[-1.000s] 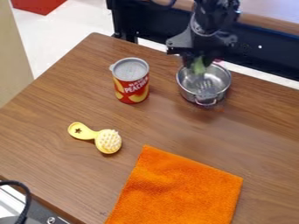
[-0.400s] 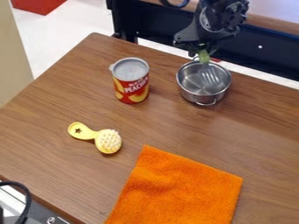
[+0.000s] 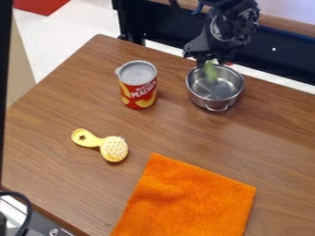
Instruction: Put the green spatula in the silver pot
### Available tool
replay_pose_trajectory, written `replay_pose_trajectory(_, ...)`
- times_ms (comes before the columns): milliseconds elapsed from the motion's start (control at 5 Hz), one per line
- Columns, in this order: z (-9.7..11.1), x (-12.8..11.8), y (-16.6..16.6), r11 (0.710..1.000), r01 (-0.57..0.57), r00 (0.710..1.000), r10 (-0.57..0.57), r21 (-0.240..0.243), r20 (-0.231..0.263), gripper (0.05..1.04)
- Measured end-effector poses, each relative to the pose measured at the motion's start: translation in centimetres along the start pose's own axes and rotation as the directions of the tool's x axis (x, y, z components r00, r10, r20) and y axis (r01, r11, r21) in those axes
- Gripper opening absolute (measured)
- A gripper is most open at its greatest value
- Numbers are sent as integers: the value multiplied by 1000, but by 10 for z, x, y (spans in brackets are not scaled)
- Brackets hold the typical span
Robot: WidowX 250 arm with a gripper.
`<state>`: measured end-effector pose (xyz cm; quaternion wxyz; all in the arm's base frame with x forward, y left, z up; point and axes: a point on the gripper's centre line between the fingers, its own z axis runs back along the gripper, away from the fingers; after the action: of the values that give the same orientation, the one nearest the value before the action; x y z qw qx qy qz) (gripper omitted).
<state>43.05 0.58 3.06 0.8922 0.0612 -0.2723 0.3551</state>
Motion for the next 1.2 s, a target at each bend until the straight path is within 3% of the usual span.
replay_pose_trajectory(200, -1, 0, 4, 1000, -26, 1000, 26, 10, -15, 988)
replay_pose_trajectory(400, -1, 0, 8, 998, -49, 998, 49, 28, -25, 999)
replay_pose_trajectory(600, 17, 6, 7, 997, -76, 997, 76, 6, -32, 999)
replay_pose_trajectory(800, 36, -7, 7, 1000, -12, 994, 11, -4, -111, 999)
replay_pose_trajectory(1000, 47, -32, 6, 991, 130, 969, -134, -32, -206, 999)
replay_pose_trajectory(1200, 54, -67, 9, 935, 320, 871, -353, -151, -340, 999)
